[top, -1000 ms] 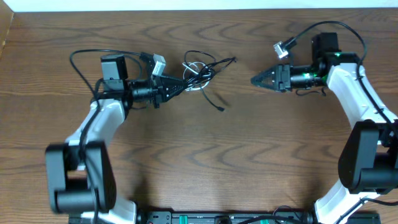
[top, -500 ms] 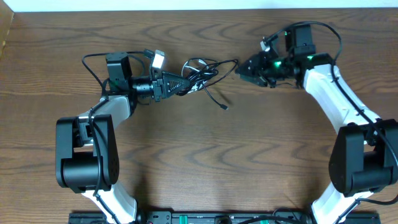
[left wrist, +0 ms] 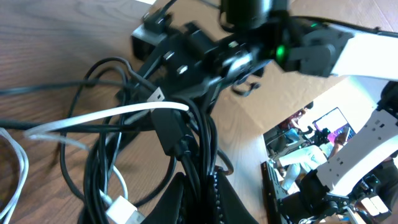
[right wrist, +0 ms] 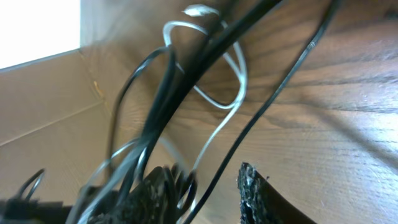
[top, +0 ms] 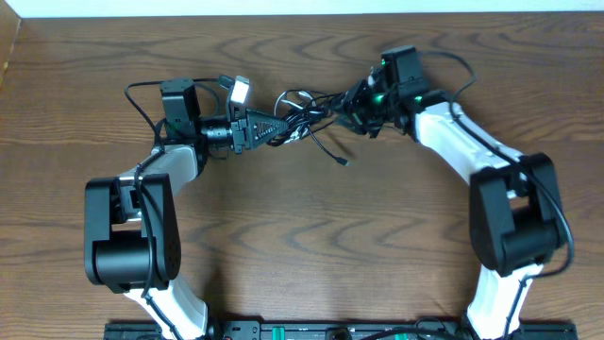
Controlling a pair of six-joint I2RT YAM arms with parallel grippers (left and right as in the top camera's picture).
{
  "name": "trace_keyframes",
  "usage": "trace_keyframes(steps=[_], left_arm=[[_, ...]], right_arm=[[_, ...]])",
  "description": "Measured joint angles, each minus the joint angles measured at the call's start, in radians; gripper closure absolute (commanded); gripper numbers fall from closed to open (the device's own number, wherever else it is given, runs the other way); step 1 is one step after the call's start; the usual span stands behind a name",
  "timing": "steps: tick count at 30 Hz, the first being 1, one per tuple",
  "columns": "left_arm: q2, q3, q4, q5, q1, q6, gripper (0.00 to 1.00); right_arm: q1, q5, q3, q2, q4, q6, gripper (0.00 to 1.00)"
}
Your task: Untangle cables
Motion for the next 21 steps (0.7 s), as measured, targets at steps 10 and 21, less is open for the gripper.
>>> trace_keyframes(steps=[10,21], left_arm=[[0.0,0.0,0.0,0.0,0.0,0.0,0.92],[0.0,0.0,0.001,-0.002,0.0,0.0,0.92]], right_arm=[[-0.003,-0.081,0.0,0.041,0.014,0.048,0.68],[-0.01,-0.145,0.0,0.041,0.023,0.04,0.99]])
